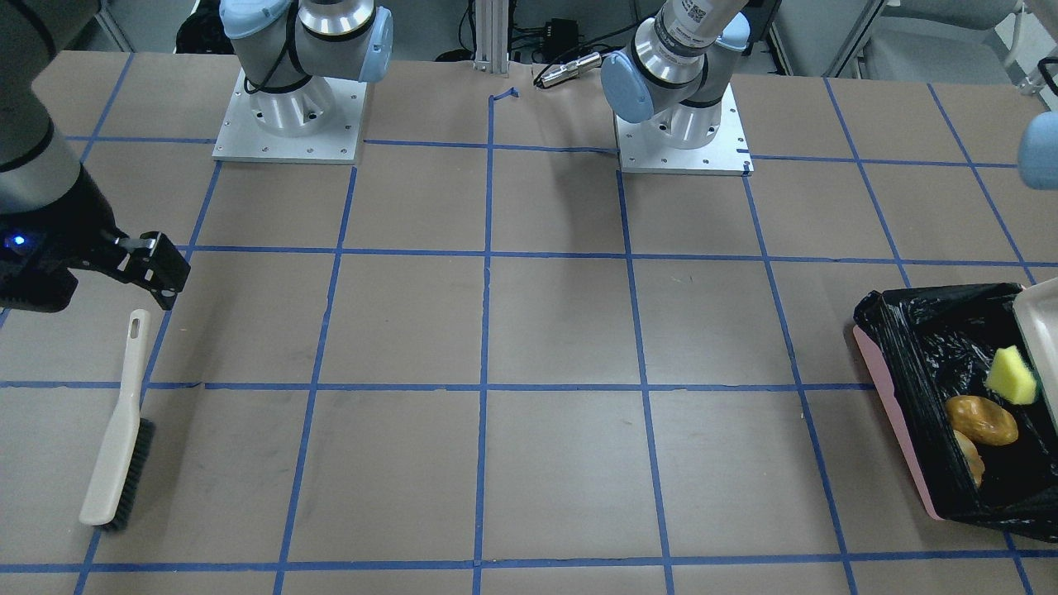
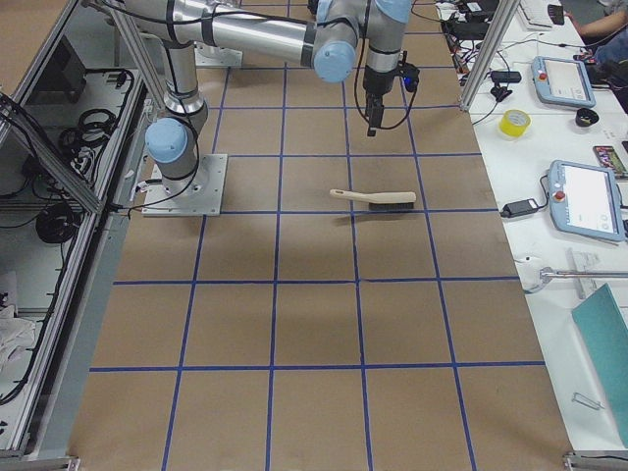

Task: Sweep and dump trash into bin
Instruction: 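Tilt the dustpan over the bin while the right gripper sets down the brush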

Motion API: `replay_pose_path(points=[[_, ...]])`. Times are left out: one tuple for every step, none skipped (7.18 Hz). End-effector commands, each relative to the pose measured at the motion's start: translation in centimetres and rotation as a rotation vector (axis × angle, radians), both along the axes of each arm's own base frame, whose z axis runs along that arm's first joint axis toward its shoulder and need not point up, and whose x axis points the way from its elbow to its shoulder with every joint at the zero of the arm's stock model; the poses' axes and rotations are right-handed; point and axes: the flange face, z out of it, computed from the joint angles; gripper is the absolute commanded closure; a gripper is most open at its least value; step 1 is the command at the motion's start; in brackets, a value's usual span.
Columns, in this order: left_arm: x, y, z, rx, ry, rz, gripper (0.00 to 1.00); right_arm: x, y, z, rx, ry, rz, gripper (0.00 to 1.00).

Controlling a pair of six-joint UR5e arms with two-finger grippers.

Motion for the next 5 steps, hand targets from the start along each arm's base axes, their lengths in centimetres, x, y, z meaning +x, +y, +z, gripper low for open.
replay_pose_path(points=[[-0.8,0.8,-0.3,-0.035,-0.062,-0.026,1.0,5.7,2.9,1.7,-0.044,-0.036,-0.043,0.0],[-0.7,0.6,-0.2,-0.028,-0.036,-0.048,1.0,6.8,3.4,1.1,-0.035,-0.027,-0.044,0.0],[0.0,0.2,0.5,-0.06,0.033,-0.117,1.0,6.9,3.4,1.0,-0.033,-0.03,-0.042,0.0],[1.7,0.1,2.3,-0.028,0.137,-0.149,1.0,6.8,3.3,0.9,-0.031,-0.026,-0.032,0.0],[1.6,-0.5,3.8,0.023,0.27,-0.185,1.0,6.9,3.4,1.0,-0.032,-0.032,-0.028,0.0]])
